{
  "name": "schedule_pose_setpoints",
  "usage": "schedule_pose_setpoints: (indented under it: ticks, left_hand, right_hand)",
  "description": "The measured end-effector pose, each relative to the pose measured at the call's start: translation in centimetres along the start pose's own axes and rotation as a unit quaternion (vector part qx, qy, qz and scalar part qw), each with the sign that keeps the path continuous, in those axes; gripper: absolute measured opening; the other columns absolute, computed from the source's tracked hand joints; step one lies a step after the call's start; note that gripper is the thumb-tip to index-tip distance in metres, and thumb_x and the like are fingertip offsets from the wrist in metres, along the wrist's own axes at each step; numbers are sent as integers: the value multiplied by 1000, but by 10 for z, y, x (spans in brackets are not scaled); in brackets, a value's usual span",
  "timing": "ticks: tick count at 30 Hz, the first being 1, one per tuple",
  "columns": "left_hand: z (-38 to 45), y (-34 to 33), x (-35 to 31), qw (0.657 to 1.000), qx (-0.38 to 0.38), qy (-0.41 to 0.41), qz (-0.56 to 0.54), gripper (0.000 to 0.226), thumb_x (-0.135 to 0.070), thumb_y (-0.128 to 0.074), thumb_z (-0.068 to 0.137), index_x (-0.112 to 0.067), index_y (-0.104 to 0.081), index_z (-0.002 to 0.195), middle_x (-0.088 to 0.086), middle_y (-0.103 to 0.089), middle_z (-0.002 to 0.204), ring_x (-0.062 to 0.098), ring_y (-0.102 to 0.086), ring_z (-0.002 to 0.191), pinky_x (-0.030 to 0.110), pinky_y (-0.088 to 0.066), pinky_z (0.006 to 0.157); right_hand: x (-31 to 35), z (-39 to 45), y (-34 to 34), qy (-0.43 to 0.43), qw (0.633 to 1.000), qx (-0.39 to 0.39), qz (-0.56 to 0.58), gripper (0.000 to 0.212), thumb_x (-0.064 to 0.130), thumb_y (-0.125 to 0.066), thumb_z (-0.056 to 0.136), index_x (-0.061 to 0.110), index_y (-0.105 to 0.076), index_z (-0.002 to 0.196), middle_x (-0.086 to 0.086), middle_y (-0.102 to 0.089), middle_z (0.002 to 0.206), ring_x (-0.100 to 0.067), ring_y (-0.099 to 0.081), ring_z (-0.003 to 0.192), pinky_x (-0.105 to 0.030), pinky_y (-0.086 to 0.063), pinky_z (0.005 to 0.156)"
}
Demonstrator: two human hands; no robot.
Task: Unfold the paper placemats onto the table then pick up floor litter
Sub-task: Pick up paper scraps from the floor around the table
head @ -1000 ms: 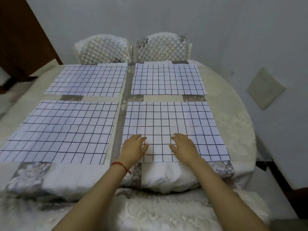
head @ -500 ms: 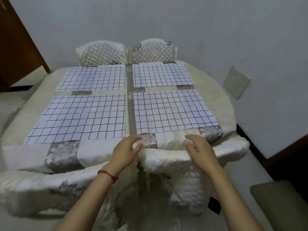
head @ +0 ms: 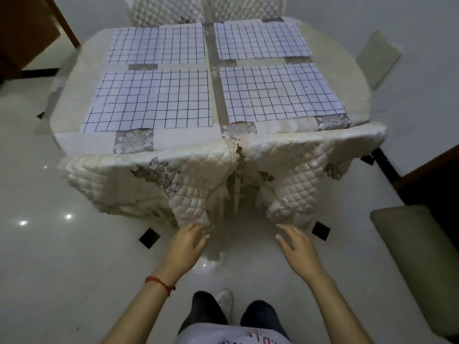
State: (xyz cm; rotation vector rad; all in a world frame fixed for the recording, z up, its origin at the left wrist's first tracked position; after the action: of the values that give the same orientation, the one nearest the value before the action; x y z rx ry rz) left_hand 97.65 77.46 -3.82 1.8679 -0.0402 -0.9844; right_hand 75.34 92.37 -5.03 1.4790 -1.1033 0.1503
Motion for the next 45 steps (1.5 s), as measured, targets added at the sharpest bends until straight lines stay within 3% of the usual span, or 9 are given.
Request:
schedule_pose_setpoints:
  ticks: [4,7,13,21,27,31,34,39,45]
  left_hand:
    - [-64,-51,64,984,64,166,-24,39,-32,-47,92,-12,-54,125,9,-56,130,22,-53,117,27,-40,97]
    - [-113,-83,87,966,85,242,-26,37,-28,-49,92,-11,-53,125,9,-56,131,22,-54,117,27,-40,99]
    - [-193,-121,97,934,65,339,-86,35,-23,-50,92,-6,-55,122,14,-59,127,26,-56,115,29,-40,97]
    - [-283,-119,130,895,9,420,-150,35,-22,-49,93,-3,-56,121,14,-57,129,28,-54,117,27,-39,96]
    - [-341,-100,177,876,-15,446,-183,34,-21,-48,93,-3,-56,121,14,-57,129,27,-54,116,24,-37,95]
    - [-365,-79,214,875,-2,444,-194,35,-21,-48,93,-3,-55,122,14,-57,129,26,-53,117,23,-37,95]
    - [-372,-59,242,884,15,430,-184,34,-22,-48,93,-3,-56,121,14,-59,126,25,-55,114,20,-36,89]
    - [-345,-35,264,907,48,388,-156,33,-21,-46,94,-3,-57,118,14,-62,121,26,-56,110,20,-37,85]
    - [-270,-35,239,938,90,309,-130,34,-23,-47,93,-3,-57,118,15,-62,121,27,-57,109,23,-40,89]
  right_hand:
    - [-43,-37,-41,-67,993,99,-14,39,26,-44,95,15,-44,133,-5,-46,140,-19,-43,127,-23,-31,103]
    - [-76,-66,-64,-100,984,150,3,40,27,-44,95,14,-45,133,-6,-46,140,-18,-44,127,-25,-31,106]
    - [-113,-111,-89,-136,969,203,24,40,27,-45,95,13,-46,132,-9,-49,137,-22,-46,124,-27,-34,104]
    - [-103,-134,-129,-141,955,259,-19,37,22,-45,95,9,-49,129,-13,-52,135,-25,-49,121,-23,-36,97]
    - [-67,-141,-172,-141,959,244,-31,35,19,-45,94,4,-52,125,-14,-55,131,-27,-51,118,-20,-33,88]
    - [-38,-153,-209,-167,961,222,-11,34,19,-47,94,4,-54,123,-16,-58,127,-20,-52,100,-22,-34,86]
    - [-22,-167,-234,-179,960,214,0,34,20,-47,94,4,-53,123,-16,-57,127,-25,-55,106,-23,-36,88]
    - [-10,-186,-243,-208,962,174,39,34,18,-47,94,3,-52,125,-16,-56,129,-29,-53,116,-26,-36,94]
    - [-36,-194,-212,-254,957,101,98,32,18,-47,95,4,-53,123,-15,-56,128,-23,-54,106,-26,-37,94]
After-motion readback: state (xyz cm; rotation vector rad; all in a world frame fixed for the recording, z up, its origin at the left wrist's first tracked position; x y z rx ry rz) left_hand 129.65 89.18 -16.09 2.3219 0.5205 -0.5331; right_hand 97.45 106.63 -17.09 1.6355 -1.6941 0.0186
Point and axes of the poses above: each hand's wrist, its own z-axis towards the middle knuckle, its own y-axis out of the back of the hand, x = y × z, the point moved 6 cm from there along z, towards the middle knuckle
